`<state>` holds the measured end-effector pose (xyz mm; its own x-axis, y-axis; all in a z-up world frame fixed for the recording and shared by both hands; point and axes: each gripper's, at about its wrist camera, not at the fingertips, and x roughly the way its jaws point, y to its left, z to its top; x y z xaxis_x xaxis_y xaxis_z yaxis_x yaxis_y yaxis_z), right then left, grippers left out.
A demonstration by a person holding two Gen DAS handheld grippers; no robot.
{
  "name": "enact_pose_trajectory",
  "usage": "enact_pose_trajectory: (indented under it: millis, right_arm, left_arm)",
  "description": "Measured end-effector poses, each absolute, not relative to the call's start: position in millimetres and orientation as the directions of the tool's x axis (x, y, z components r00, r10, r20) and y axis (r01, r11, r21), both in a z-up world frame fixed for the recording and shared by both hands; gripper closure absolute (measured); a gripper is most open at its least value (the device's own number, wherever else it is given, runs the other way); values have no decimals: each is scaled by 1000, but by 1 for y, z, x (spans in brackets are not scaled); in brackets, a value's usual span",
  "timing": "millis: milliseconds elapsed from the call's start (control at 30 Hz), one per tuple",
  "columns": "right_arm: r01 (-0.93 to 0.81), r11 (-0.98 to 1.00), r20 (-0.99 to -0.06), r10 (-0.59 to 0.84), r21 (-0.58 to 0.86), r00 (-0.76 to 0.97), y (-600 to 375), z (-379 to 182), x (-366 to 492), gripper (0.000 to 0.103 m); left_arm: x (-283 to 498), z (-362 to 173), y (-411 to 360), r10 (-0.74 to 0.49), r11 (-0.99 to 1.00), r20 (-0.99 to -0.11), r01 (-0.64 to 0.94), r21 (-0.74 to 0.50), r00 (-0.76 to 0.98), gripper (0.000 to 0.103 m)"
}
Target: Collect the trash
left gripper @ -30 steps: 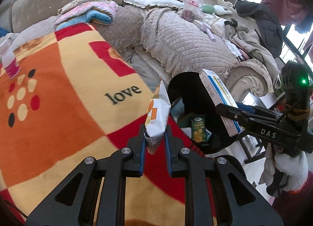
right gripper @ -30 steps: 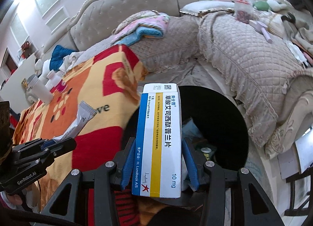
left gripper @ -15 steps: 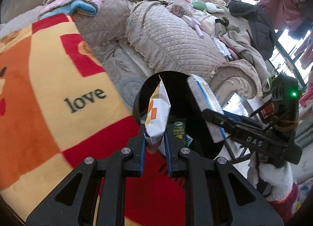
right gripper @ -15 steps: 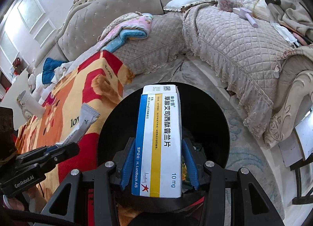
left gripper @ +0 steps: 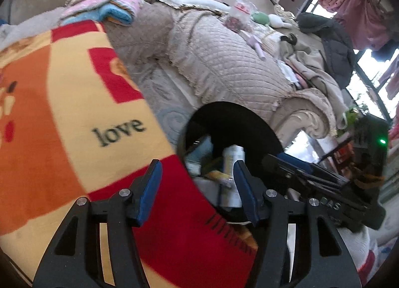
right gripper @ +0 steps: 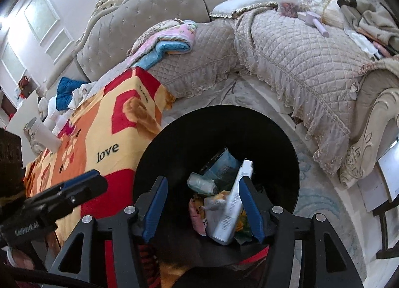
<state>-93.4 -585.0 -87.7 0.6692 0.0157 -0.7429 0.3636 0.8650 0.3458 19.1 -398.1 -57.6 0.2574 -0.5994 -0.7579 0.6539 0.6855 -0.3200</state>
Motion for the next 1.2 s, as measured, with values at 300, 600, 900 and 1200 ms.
enact_pose_trajectory:
  millis: [300, 600, 900, 1200]
  right_arm:
    - [337, 910, -707, -73, 241, 703, -543, -60, -103, 44]
    - [323, 927, -662, -120, 193, 740, -512, -35, -110, 42]
    - [338, 930, -608, -183, 148, 773, -492, -11, -120, 34]
    - [343, 931, -587, -210, 123, 782, -483, -1, -121, 33]
  left_arm:
    - [8, -42, -365, -543, 750, -742, 625, -217, 395, 45]
    - [-10, -17, -337, -527, 774, -690, 615, -150, 496, 45]
    - [-22, 3, -320, -520, 794, -644, 596, -121, 562, 45]
    - [-29, 13, -315, -516, 803, -612, 587, -102, 599, 45]
